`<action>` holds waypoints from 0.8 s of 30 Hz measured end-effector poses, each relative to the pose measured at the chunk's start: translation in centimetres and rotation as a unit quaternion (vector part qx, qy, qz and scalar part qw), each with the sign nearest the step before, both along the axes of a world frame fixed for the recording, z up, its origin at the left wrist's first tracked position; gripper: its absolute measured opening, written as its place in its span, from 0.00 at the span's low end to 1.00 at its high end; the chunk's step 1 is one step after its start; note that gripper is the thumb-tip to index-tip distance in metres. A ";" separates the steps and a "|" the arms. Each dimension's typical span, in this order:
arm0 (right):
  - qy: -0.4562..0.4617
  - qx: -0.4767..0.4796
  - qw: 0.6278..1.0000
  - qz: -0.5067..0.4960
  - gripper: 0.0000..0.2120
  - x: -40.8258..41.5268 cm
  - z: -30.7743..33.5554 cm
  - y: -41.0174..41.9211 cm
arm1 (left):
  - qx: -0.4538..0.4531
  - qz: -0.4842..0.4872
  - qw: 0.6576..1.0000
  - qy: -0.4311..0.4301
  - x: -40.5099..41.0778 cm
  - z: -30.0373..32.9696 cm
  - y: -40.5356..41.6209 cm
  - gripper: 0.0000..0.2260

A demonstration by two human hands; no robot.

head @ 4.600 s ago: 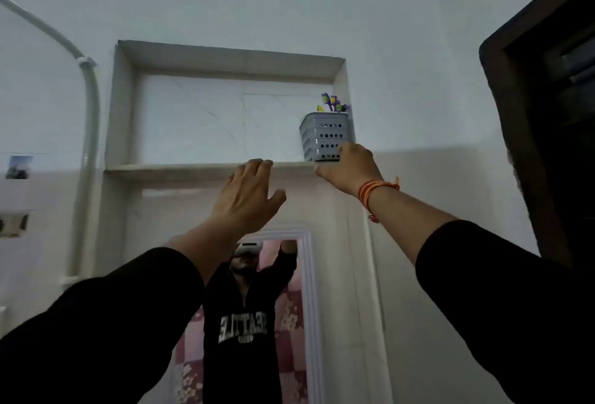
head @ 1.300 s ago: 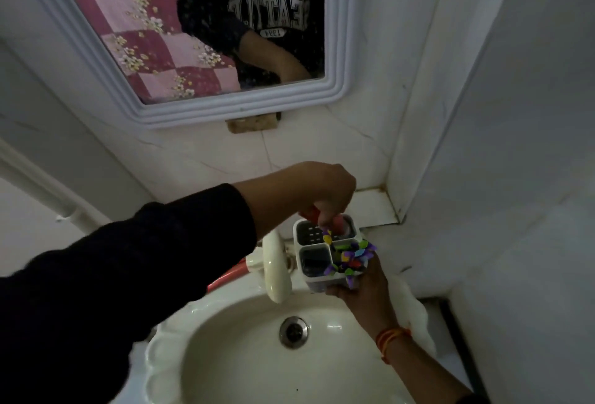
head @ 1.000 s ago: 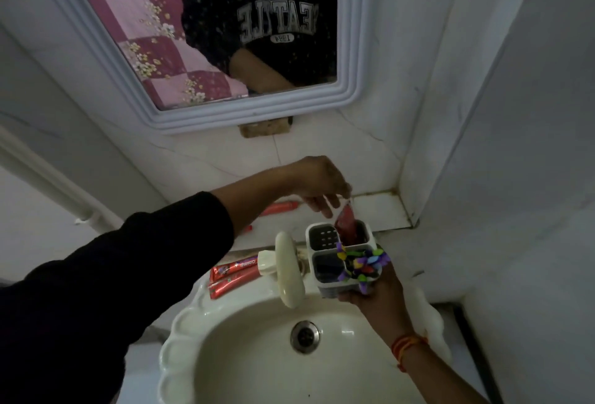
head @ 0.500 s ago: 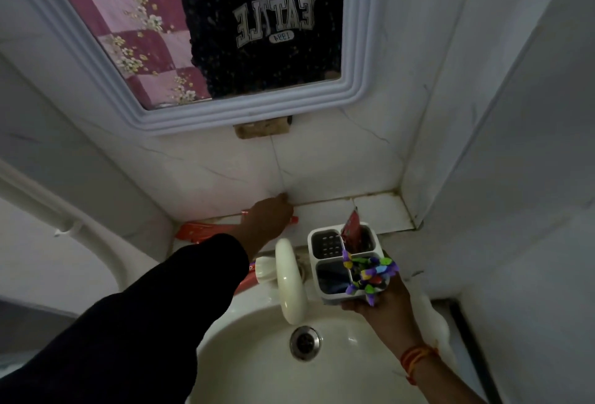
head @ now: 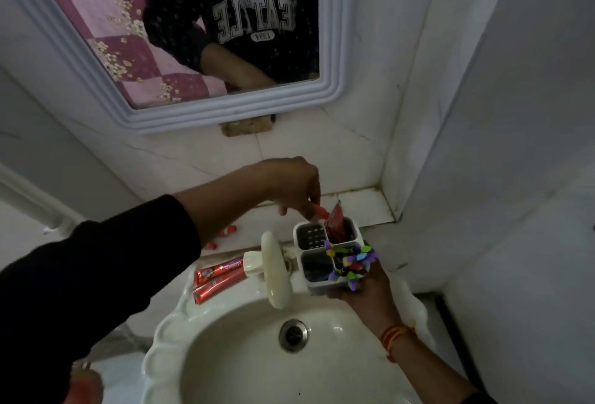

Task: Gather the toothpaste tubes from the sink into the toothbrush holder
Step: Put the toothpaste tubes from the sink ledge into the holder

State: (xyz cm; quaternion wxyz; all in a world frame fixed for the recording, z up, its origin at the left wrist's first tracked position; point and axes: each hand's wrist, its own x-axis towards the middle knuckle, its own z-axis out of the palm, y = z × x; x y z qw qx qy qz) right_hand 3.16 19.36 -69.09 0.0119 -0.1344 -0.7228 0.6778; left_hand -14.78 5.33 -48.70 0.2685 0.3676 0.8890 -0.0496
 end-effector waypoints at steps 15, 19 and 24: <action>0.014 0.012 1.000 0.013 0.28 0.4 2.4 -0.5 | -0.032 0.088 0.996 -0.009 3.4 -1.3 6.7 0.06; 0.021 0.015 1.000 0.014 0.27 0.4 2.1 -0.2 | 0.049 0.151 0.987 0.021 3.1 -0.3 5.7 0.11; 0.023 0.084 0.996 0.025 0.34 0.5 1.9 -0.1 | 0.108 0.152 0.979 0.087 5.0 -2.3 5.0 0.13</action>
